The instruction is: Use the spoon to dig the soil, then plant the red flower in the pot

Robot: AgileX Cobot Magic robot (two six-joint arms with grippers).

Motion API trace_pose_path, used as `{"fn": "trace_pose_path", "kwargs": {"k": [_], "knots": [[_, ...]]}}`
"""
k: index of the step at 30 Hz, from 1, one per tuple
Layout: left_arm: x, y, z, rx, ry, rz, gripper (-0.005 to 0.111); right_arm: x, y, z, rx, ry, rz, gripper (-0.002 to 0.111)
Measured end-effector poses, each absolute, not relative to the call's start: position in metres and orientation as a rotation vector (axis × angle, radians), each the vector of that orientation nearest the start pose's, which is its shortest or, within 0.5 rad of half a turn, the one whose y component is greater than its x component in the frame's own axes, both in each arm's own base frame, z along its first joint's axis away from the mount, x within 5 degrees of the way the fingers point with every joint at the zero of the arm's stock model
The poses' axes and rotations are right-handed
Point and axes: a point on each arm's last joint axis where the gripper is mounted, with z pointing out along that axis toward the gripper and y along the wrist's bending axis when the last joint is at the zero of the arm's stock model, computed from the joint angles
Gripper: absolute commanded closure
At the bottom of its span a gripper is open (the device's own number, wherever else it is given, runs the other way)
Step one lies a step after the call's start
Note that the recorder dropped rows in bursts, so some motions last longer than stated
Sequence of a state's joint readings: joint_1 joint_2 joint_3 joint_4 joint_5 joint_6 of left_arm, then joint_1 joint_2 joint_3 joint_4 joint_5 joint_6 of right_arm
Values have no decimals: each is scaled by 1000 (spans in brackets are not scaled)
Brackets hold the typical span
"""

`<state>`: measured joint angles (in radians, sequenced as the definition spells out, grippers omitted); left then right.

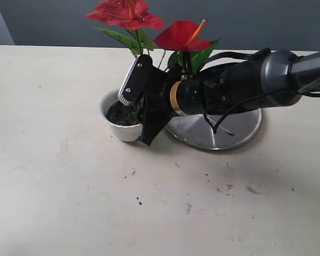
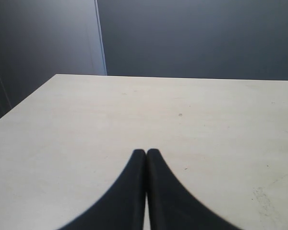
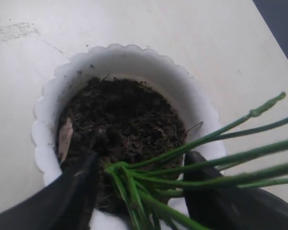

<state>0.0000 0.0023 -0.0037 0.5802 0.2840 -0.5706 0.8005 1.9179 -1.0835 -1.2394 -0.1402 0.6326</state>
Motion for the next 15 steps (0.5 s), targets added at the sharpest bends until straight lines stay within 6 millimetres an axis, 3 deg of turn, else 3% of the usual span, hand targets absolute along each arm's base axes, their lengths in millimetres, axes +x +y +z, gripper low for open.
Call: {"fn": "trace_pose_path", "kwargs": {"k": [7,15], "knots": [[54,14,193,-122,1717,126,106,278,303,177,-1491,1652,256,58],[54,14,193,-122,1717,126,106,278,304,178,-1485,1653,262,58]]}}
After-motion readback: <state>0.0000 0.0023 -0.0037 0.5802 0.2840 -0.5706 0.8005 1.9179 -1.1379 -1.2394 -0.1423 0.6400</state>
